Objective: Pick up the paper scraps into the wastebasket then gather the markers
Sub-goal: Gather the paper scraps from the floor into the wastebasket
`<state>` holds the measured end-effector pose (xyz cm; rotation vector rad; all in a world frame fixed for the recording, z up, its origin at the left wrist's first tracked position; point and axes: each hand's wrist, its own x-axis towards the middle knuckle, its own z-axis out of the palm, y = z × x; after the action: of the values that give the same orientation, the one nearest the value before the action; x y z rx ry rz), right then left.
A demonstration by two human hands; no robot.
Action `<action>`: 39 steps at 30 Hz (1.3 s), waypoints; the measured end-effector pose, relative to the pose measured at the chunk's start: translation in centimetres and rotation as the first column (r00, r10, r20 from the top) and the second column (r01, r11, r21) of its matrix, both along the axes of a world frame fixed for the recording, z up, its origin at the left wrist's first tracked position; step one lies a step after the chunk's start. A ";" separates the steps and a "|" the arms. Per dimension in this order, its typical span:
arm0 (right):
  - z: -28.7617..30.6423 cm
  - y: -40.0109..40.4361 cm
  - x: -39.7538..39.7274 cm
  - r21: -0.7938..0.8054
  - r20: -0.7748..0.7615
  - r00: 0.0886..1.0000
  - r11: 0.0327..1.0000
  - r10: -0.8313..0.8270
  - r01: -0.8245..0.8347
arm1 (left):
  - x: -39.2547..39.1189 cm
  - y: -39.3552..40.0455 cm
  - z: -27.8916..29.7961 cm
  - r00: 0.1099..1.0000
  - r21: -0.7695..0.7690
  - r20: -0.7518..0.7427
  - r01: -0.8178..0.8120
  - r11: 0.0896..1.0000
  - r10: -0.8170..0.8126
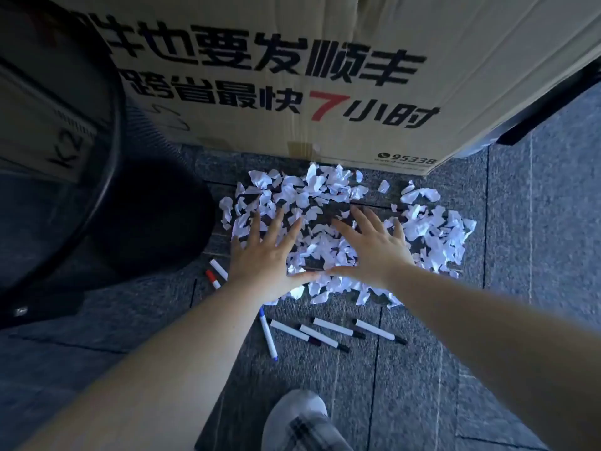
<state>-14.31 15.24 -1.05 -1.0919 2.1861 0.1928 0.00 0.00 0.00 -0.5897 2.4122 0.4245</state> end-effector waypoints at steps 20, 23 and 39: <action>-1.3 -0.2 1.8 -0.154 -0.058 0.989 0.978 0.135 -0.142 | 1.8 2.1 -4.6 0.882 -0.174 -0.461 0.016 0.985 -0.096; -1.4 -0.6 1.4 -0.118 -0.037 0.997 0.991 0.066 -0.070 | 1.5 1.6 -4.4 0.898 -0.111 -0.435 0.012 0.994 -0.059; 8.7 -2.9 -1.8 -0.152 -0.040 0.990 0.980 -0.136 0.128 | -1.7 -1.0 7.5 0.919 0.002 -0.382 -0.105 0.994 0.098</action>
<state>-16.13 12.30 7.67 -1.0266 2.3394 -0.0029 -1.71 -1.02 7.50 -0.6964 2.7656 0.6096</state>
